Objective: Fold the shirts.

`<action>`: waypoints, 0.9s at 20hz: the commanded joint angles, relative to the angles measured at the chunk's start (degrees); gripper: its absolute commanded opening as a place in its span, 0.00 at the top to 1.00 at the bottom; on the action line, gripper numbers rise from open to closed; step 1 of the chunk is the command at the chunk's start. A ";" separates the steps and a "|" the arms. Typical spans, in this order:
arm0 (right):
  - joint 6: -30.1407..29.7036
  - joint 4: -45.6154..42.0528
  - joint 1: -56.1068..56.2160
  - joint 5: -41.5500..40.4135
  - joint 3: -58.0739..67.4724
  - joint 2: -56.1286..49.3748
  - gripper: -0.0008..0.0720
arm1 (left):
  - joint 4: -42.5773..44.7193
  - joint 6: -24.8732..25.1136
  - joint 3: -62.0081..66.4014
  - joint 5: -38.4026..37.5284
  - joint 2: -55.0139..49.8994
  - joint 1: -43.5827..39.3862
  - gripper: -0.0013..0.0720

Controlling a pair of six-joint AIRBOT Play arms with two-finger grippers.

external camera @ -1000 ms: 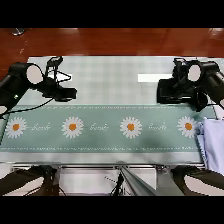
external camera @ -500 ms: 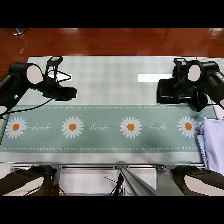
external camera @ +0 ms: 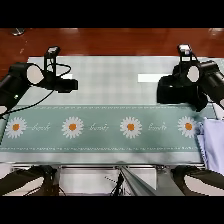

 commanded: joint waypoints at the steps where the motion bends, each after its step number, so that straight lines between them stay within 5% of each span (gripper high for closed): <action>1: 6.40 -11.87 -1.73 -12.70 -0.02 -0.24 0.14 | 0.02 0.04 0.00 8.13 -0.02 0.31 0.93; 2: 9.84 -12.59 -3.52 -14.08 0.02 -0.48 0.14 | 0.04 0.04 0.00 10.16 -0.02 0.48 0.63; 3: 12.76 -12.33 -6.12 -14.71 0.11 -1.09 0.14 | 0.02 -0.09 0.00 11.74 -0.04 0.74 0.03; 10: 9.66 -1.81 -22.05 -13.70 0.11 -9.62 0.14 | 3.48 0.44 0.39 13.16 -0.09 6.84 0.02; 16: 5.55 6.67 -25.07 -7.80 0.11 -16.50 0.15 | 3.45 0.42 -0.02 9.99 -0.37 8.22 0.02; 18: 2.29 9.99 -24.96 -5.11 0.11 -16.63 0.42 | 3.45 0.44 0.02 7.93 -0.33 8.61 0.02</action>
